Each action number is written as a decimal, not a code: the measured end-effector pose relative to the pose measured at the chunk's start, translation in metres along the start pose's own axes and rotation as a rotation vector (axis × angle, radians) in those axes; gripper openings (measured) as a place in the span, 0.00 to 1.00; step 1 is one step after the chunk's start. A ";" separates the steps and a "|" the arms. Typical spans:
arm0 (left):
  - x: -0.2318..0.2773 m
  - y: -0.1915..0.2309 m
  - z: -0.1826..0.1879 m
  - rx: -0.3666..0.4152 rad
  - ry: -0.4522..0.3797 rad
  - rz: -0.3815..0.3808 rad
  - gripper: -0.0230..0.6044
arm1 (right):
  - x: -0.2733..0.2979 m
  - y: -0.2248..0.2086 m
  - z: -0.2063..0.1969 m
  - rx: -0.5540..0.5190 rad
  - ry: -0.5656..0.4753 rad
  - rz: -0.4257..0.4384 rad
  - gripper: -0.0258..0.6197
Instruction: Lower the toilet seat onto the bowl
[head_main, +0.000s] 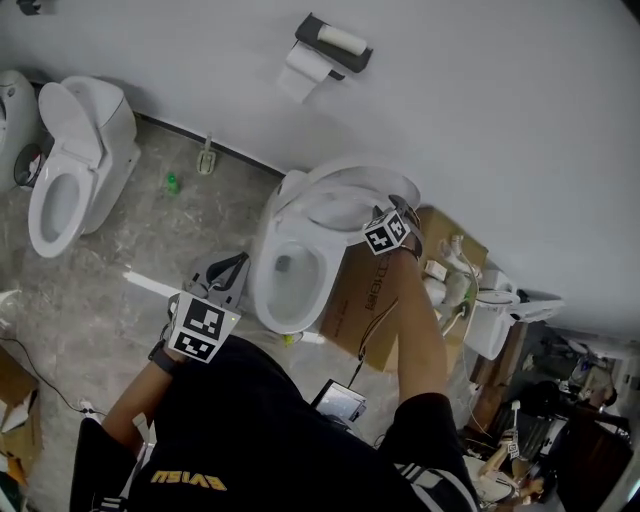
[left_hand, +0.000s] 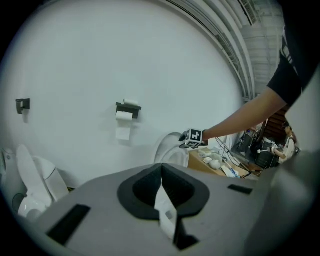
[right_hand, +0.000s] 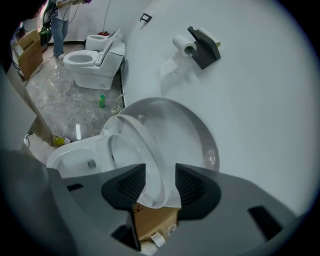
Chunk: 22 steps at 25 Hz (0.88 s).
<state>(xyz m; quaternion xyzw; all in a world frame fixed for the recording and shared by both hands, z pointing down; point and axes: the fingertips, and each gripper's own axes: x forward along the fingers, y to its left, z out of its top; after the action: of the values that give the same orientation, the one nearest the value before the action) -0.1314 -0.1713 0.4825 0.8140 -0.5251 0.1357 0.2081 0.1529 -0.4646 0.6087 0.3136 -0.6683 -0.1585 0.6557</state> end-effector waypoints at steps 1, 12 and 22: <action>0.000 0.002 -0.002 -0.004 0.004 0.007 0.06 | 0.005 0.000 -0.001 0.007 0.010 0.006 0.32; 0.017 -0.008 0.008 0.097 0.031 0.004 0.06 | 0.026 0.006 -0.005 -0.209 0.066 -0.038 0.25; 0.018 -0.039 0.003 0.182 0.029 -0.061 0.06 | 0.024 0.012 -0.006 -0.127 0.136 -0.074 0.20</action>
<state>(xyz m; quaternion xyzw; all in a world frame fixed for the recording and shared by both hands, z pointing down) -0.0887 -0.1728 0.4799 0.8431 -0.4826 0.1881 0.1448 0.1578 -0.4693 0.6355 0.3061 -0.5987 -0.2029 0.7118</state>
